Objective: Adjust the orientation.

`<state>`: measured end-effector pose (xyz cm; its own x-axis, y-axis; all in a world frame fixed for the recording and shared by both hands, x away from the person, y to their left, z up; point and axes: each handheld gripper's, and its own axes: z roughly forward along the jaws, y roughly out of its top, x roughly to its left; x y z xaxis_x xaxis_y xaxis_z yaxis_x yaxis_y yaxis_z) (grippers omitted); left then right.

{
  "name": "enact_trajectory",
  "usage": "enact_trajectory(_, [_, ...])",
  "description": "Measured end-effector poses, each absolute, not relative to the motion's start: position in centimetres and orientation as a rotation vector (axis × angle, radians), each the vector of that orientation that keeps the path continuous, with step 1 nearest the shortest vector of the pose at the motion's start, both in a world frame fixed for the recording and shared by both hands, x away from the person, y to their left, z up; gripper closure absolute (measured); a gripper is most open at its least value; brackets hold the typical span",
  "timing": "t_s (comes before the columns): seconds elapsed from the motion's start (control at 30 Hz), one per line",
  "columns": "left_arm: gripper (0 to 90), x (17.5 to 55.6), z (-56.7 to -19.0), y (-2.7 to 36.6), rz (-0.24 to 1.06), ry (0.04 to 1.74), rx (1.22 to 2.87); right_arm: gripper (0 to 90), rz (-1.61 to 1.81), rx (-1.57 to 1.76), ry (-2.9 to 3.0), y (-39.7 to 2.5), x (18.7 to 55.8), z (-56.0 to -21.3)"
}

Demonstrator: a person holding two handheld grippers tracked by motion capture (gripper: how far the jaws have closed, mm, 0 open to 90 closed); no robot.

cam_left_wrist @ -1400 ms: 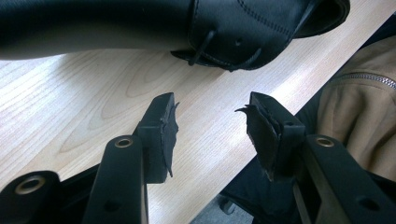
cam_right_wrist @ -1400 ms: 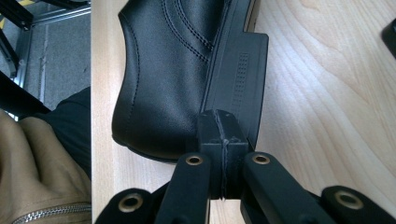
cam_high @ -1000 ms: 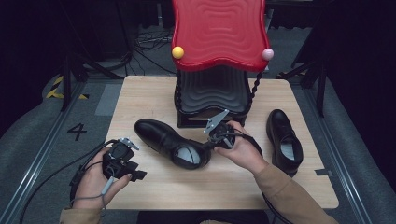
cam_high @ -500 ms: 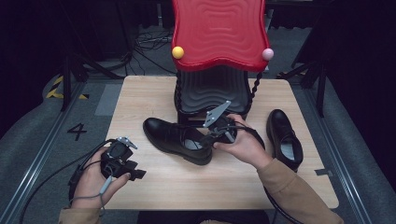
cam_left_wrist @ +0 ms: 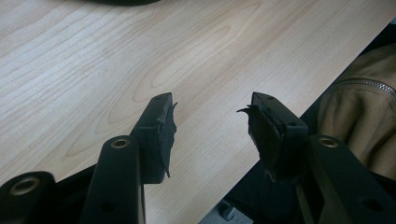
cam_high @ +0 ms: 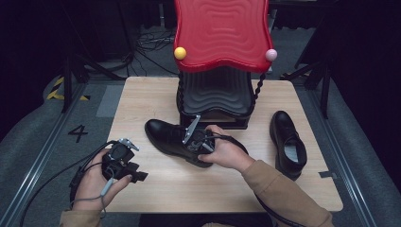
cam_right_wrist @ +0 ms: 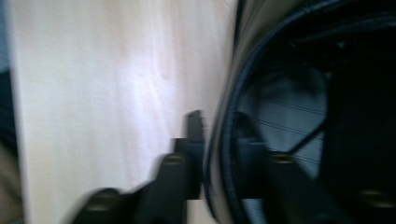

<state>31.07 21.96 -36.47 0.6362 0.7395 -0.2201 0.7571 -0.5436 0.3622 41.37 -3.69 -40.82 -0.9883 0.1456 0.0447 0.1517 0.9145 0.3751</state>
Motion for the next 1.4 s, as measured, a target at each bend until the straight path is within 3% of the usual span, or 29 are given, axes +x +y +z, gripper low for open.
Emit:
enact_trajectory(0.27, [51.1, 31.6, -36.5, 21.8, -0.058, 1.168, 2.435, 85.2, -0.691, -0.213, -3.078, -4.3, 40.8, -40.2])
enact_trajectory(0.77, [50.7, 34.0, -35.9, 19.6, -0.064, 1.089, 2.461, 85.3, -0.892, -0.352, -3.043, -11.7, 35.2, -37.1])
enact_trajectory(1.03, [50.7, 35.5, -35.3, 18.9, -0.052, 1.041, 2.446, 85.3, -0.848, -0.51, -3.068, -15.1, 33.9, -37.0])
enact_trajectory(1.4, [50.9, 36.1, -35.1, 18.5, -0.05, 1.016, 2.439, 82.9, -0.701, -0.652, -3.103, -15.1, 32.9, -39.1])
